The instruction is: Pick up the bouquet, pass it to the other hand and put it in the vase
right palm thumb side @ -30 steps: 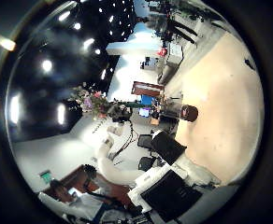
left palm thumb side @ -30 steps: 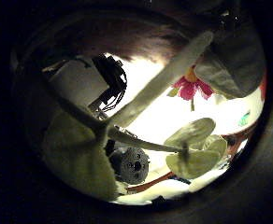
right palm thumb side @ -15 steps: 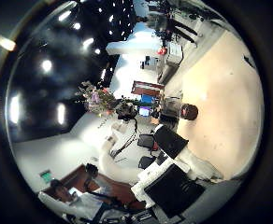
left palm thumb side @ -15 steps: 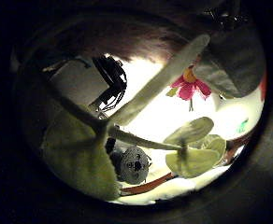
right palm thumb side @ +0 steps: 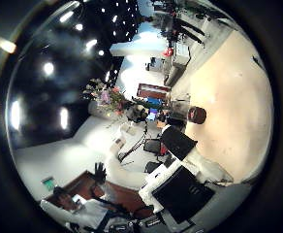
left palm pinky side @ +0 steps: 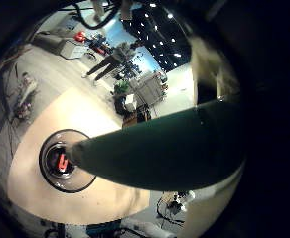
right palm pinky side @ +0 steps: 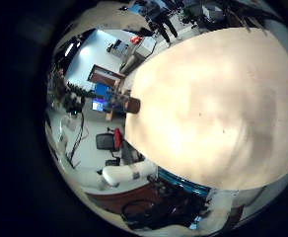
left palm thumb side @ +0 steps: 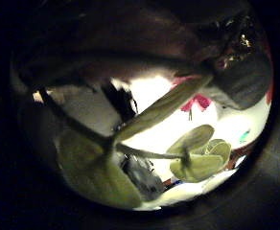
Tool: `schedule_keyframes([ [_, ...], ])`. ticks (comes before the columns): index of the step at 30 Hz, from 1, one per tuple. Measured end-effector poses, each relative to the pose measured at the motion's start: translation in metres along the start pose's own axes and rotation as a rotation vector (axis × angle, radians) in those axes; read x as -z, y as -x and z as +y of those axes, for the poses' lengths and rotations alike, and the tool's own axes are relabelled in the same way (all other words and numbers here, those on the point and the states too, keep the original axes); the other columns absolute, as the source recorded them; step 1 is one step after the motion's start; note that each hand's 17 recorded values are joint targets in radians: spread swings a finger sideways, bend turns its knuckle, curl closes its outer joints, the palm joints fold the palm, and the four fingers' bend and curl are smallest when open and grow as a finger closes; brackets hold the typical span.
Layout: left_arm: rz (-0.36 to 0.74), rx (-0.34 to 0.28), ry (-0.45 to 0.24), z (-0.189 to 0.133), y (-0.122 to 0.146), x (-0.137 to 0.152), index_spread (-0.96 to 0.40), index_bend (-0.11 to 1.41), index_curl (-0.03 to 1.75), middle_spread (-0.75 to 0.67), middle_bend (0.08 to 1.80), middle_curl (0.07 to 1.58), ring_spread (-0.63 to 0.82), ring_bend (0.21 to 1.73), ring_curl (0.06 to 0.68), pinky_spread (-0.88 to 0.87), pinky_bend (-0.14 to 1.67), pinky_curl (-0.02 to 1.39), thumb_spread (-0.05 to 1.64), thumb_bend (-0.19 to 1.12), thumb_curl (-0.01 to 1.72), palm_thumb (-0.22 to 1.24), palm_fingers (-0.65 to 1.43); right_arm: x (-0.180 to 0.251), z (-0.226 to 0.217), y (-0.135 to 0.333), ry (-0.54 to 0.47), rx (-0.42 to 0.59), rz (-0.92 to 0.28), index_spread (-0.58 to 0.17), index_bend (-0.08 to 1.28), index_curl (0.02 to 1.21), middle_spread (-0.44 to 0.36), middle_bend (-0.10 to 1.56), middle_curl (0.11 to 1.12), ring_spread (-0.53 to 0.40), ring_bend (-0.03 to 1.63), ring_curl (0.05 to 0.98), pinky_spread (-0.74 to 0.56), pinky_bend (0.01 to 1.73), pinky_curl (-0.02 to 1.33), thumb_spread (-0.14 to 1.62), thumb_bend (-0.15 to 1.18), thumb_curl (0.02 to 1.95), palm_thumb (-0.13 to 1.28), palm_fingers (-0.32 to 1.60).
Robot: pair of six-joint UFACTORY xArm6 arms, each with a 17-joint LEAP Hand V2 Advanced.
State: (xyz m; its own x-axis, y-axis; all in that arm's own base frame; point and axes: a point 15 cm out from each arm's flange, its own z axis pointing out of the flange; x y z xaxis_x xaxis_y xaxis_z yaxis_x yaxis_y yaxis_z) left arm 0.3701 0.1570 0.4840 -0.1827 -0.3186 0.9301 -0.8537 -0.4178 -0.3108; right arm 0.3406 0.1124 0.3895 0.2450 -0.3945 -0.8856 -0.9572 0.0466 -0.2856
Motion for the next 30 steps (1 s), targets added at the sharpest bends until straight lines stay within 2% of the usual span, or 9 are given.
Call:
schedule_keyframes([
  [1, 0.013, 0.013, 0.043, 0.007, 0.004, -0.005, -0.4, 0.2, 0.94, 0.03, 0.57, 0.63, 0.09, 0.96, 0.371, -0.19, 0.39, 1.02, 0.96, -0.13, 0.48, 0.19, -0.46, 0.0, 0.0, 0.0, 0.001, 0.0, -0.001, -0.412, 0.18, 0.3, 0.024, 0.26, 0.34, 0.185, 0.68, 0.192, 0.49, 0.86, 0.26, 0.99, -0.03, 0.47, 0.66, 0.19],
  [2, 0.029, 0.021, 0.091, 0.012, 0.007, -0.008, -0.32, 0.1, 0.87, 0.17, 0.44, 0.54, 0.22, 0.87, 0.307, -0.02, 0.3, 0.96, 0.94, -0.1, 0.45, 0.12, -0.46, 0.0, 0.001, 0.0, 0.001, 0.0, -0.001, -0.414, 0.18, 0.3, 0.023, 0.26, 0.34, 0.185, 0.68, 0.191, 0.49, 0.86, 0.25, 0.99, -0.03, 0.47, 0.66, 0.2],
  [4, 0.047, 0.012, 0.143, 0.011, 0.016, -0.006, -0.24, 0.05, 0.77, 0.31, 0.34, 0.46, 0.35, 0.78, 0.257, 0.18, 0.22, 0.88, 0.93, -0.07, 0.42, 0.06, -0.4, -0.001, 0.001, 0.001, 0.003, 0.001, -0.002, -0.414, 0.18, 0.3, 0.023, 0.25, 0.34, 0.185, 0.67, 0.189, 0.49, 0.85, 0.25, 0.99, -0.03, 0.47, 0.66, 0.2],
  [8, 0.047, 0.036, 0.079, -0.002, 0.042, 0.008, -0.13, 0.04, 0.6, 0.46, 0.24, 0.39, 0.5, 0.67, 0.205, 0.46, 0.15, 0.72, 0.88, -0.05, 0.38, -0.01, -0.32, -0.001, 0.004, 0.005, 0.012, 0.01, -0.01, -0.419, 0.18, 0.31, 0.019, 0.24, 0.34, 0.184, 0.66, 0.185, 0.5, 0.85, 0.24, 0.99, -0.03, 0.47, 0.66, 0.22],
  [11, 0.046, 0.073, 0.03, -0.005, 0.06, 0.028, -0.1, 0.05, 0.5, 0.51, 0.19, 0.36, 0.56, 0.62, 0.185, 0.57, 0.15, 0.63, 0.85, -0.05, 0.36, -0.02, -0.28, -0.001, 0.007, 0.005, 0.024, 0.013, -0.013, -0.419, 0.18, 0.31, 0.015, 0.24, 0.34, 0.177, 0.66, 0.182, 0.5, 0.84, 0.23, 0.99, -0.03, 0.47, 0.66, 0.23],
  [17, 0.032, 0.099, -0.032, -0.003, 0.074, 0.063, -0.07, 0.08, 0.35, 0.54, 0.17, 0.31, 0.62, 0.56, 0.167, 0.66, 0.16, 0.5, 0.84, -0.04, 0.34, -0.01, -0.23, -0.001, 0.009, 0.004, 0.032, 0.018, -0.01, -0.425, 0.18, 0.32, 0.013, 0.22, 0.34, 0.172, 0.64, 0.175, 0.5, 0.83, 0.21, 0.99, -0.02, 0.47, 0.66, 0.26],
  [21, 0.034, 0.096, -0.047, 0.011, 0.059, 0.083, -0.07, 0.1, 0.29, 0.55, 0.16, 0.29, 0.63, 0.53, 0.162, 0.68, 0.17, 0.44, 0.84, -0.04, 0.33, -0.01, -0.21, -0.003, 0.01, 0.002, 0.039, 0.035, -0.01, -0.428, 0.18, 0.32, 0.013, 0.21, 0.34, 0.168, 0.63, 0.173, 0.5, 0.82, 0.2, 0.99, -0.03, 0.47, 0.66, 0.27],
  [26, -0.019, 0.123, -0.048, 0.043, 0.047, 0.084, -0.06, 0.12, 0.25, 0.54, 0.16, 0.26, 0.64, 0.5, 0.159, 0.68, 0.17, 0.38, 0.85, -0.04, 0.32, -0.01, -0.18, -0.001, 0.016, -0.007, 0.077, 0.074, 0.035, -0.433, 0.18, 0.32, 0.013, 0.21, 0.34, 0.163, 0.62, 0.169, 0.5, 0.8, 0.18, 0.99, -0.02, 0.47, 0.67, 0.29],
  [30, -0.112, 0.198, -0.022, 0.08, 0.055, 0.076, -0.05, 0.13, 0.23, 0.54, 0.17, 0.25, 0.65, 0.48, 0.16, 0.66, 0.17, 0.35, 0.86, -0.04, 0.32, -0.01, -0.15, 0.012, 0.026, -0.023, 0.157, 0.115, 0.157, -0.426, 0.18, 0.32, 0.013, 0.21, 0.35, 0.169, 0.62, 0.169, 0.51, 0.79, 0.17, 0.99, -0.03, 0.48, 0.67, 0.29],
])
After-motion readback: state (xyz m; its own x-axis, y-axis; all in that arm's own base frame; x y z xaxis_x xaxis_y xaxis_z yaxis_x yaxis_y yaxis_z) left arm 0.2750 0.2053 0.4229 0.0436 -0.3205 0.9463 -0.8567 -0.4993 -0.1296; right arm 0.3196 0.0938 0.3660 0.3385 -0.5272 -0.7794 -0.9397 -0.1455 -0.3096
